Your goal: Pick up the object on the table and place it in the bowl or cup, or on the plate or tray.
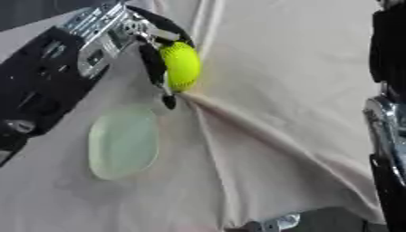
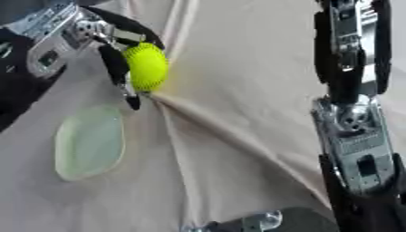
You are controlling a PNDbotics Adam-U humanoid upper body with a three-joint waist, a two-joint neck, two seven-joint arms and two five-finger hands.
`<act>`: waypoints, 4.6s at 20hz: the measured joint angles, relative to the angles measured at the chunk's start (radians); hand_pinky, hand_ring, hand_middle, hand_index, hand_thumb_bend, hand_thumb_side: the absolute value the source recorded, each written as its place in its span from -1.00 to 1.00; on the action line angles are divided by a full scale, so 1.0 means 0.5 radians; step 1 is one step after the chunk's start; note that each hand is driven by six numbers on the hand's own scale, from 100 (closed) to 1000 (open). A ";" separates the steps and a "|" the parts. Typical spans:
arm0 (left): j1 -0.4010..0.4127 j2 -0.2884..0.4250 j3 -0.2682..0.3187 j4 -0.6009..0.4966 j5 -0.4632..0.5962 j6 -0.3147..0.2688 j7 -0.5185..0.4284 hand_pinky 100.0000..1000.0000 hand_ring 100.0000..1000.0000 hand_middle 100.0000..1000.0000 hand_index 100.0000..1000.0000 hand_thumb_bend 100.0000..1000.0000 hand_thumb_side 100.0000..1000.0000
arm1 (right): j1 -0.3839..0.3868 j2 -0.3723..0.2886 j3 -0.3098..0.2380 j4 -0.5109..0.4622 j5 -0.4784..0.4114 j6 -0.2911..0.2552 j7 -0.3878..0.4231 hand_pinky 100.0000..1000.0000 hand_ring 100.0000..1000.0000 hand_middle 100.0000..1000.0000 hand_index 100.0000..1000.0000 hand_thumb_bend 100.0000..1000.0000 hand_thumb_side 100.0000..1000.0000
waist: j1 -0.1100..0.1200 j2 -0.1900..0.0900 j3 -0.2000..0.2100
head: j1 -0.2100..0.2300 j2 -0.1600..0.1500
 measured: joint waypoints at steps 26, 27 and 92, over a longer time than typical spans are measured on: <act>0.034 0.015 0.034 -0.165 -0.152 -0.019 -0.019 0.67 0.88 1.00 1.00 1.00 0.29 | 0.021 -0.002 -0.011 0.012 0.002 0.000 0.000 0.25 0.90 0.84 0.99 -1.00 0.81 | -0.011 0.008 0.026 | -0.017 0.000; 0.032 0.015 0.029 -0.146 -0.132 -0.019 -0.019 0.68 0.88 1.00 1.00 1.00 0.29 | 0.027 -0.002 -0.011 0.012 0.002 0.000 0.000 0.25 0.90 0.84 0.99 -1.00 0.81 | -0.015 0.007 0.027 | -0.017 0.000; -0.245 -0.341 0.125 0.242 -0.329 -0.016 -0.020 0.60 0.82 1.00 1.00 0.94 0.41 | -0.003 0.001 -0.011 0.011 0.008 0.000 0.000 0.26 0.90 0.83 0.94 -1.00 0.82 | 0.001 -0.002 -0.040 | -0.035 0.020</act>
